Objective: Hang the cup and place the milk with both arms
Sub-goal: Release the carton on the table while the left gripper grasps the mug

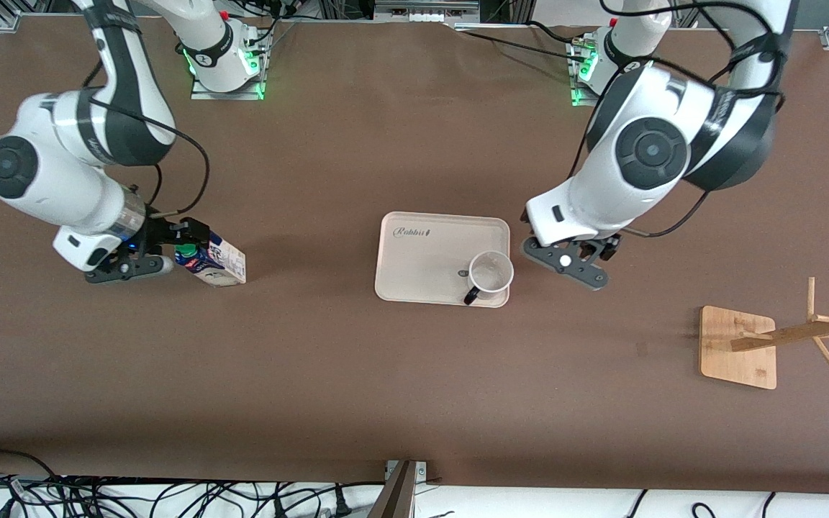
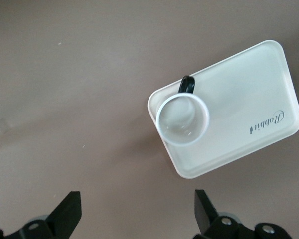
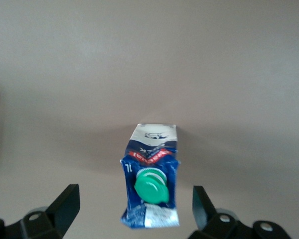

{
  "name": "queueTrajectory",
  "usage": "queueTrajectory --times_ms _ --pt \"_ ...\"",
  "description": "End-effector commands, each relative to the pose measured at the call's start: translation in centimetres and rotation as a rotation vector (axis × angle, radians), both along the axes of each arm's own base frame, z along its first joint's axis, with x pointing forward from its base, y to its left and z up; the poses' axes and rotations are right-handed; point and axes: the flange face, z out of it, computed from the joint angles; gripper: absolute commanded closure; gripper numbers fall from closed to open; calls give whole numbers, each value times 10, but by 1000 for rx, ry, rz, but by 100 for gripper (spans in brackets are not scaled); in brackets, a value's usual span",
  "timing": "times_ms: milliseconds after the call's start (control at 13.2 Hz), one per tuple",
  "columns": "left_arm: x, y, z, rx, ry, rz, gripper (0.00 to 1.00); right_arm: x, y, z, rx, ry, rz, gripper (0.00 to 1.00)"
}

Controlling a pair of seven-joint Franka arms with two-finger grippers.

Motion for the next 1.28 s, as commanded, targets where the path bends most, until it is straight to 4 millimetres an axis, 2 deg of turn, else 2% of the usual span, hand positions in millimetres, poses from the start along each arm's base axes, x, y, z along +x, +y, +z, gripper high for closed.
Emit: queueTrajectory --times_ms 0,151,227,378,453,605,680,831,983,1134,1209 --pt "-4 -34 -41 11 3 -57 0 9 -14 54 3 3 -5 0" --pt "-16 -63 -69 9 -10 -91 0 13 -31 73 5 -4 -35 0" --pt "-19 -68 -83 6 -17 -99 0 14 -41 79 6 -10 -52 0" --pt "-34 -87 -126 -14 -46 -131 0 -1 -42 95 20 34 -53 0" --pt "-40 -90 -147 -23 -59 -137 0 -9 -43 108 30 29 -50 0" --pt "-47 -90 -175 -14 -49 -152 18 -28 -50 134 46 21 -42 0" --pt "-50 -90 -193 16 -40 -177 32 -36 -49 142 39 35 -36 0" --pt "-60 -100 -216 43 -18 -212 48 -48 -46 156 6 49 -51 0" --pt "-58 -99 -216 43 -19 -207 79 -56 -52 167 9 48 -55 0" --pt "-55 -97 -212 46 -20 -201 98 -66 -61 174 14 45 -62 0" --pt "-54 -95 -213 48 -19 -197 100 -68 -58 177 -12 39 -51 0"
